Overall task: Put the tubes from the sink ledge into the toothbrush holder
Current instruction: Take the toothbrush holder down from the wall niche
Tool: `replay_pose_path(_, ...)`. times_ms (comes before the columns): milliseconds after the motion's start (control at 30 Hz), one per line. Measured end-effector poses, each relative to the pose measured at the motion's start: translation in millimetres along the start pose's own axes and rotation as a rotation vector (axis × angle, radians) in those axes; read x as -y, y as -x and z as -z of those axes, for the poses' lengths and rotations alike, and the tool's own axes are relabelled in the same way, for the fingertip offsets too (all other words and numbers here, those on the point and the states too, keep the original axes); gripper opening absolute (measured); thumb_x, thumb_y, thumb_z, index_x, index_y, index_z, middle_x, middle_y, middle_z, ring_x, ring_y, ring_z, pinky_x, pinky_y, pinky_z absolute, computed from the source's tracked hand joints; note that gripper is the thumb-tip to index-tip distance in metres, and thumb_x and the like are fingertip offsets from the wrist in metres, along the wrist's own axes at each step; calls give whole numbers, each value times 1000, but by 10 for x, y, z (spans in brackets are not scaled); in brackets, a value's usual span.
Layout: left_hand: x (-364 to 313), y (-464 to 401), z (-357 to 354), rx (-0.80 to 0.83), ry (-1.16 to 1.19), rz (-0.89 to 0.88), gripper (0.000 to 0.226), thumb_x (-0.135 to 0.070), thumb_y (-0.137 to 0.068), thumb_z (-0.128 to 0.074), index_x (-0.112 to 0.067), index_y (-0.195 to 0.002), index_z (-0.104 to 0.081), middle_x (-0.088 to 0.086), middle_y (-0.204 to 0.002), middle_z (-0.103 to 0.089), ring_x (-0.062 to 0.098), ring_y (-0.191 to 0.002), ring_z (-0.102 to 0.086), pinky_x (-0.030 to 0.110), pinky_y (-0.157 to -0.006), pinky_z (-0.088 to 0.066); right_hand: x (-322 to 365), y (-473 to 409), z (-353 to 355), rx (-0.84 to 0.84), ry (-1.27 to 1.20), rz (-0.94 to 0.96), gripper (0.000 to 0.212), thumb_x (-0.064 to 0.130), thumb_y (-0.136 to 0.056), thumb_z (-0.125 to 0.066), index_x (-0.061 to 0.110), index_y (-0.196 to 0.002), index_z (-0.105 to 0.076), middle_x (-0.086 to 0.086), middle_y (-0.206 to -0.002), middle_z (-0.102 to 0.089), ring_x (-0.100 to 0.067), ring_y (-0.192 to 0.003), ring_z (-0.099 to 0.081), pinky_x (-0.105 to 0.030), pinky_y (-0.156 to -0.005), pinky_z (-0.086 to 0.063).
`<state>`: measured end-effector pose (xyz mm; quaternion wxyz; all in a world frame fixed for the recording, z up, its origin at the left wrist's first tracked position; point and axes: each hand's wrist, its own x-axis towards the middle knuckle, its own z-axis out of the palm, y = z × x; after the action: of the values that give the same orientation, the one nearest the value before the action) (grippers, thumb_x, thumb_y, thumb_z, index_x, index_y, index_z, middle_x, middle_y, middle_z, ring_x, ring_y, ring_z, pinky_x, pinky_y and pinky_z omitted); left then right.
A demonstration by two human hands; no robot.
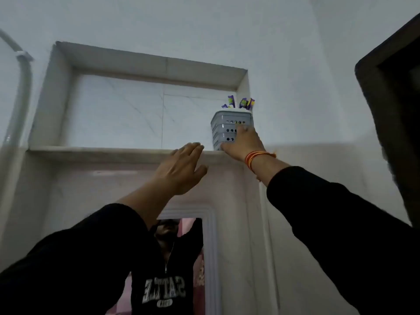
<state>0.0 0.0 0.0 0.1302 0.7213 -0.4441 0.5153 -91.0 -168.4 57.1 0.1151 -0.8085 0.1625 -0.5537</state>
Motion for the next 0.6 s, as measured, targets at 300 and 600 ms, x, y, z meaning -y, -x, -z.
replay_pose_path(300, 288, -3, -516, -122, -44, -67, 73, -54, -102, -32, -19, -162, -10, -4, -170, -4, 9, -156, 9, 32, -125, 4, 169, -147, -408, -238, 82, -51, 70, 52, -87, -69, 24, -145, -41, -16, -152, -29, -40, -134, -42, -46, -96, -49)
replay_pose_path(600, 323, -3, -551, -122, -8, -75, 75, -52, -100, -36, -22, -163, -8, -7, -170, -2, 9, -156, 10, 33, -126, 3, 320, -501, -321, -167, -193, -340, 138, 63, -59, -89, 2, -159, -16, -20, -152, -40, -35, -137, -48, -43, -109, -44)
